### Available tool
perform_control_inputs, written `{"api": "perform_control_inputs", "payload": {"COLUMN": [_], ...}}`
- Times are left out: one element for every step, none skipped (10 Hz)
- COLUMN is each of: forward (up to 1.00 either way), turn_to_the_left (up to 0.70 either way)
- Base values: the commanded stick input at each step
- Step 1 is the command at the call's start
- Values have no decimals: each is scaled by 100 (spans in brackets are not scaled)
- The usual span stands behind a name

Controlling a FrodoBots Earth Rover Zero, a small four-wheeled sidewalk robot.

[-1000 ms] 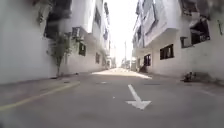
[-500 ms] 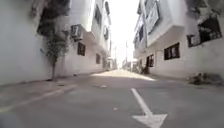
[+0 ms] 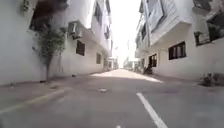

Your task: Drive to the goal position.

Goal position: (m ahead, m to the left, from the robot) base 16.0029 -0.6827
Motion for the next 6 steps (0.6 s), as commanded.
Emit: {"api": "perform_control_inputs", "payload": {"forward": [100, 100, 100, 100, 100, 100], "turn_to_the_left": [40, 40, 40, 40, 40, 29]}}
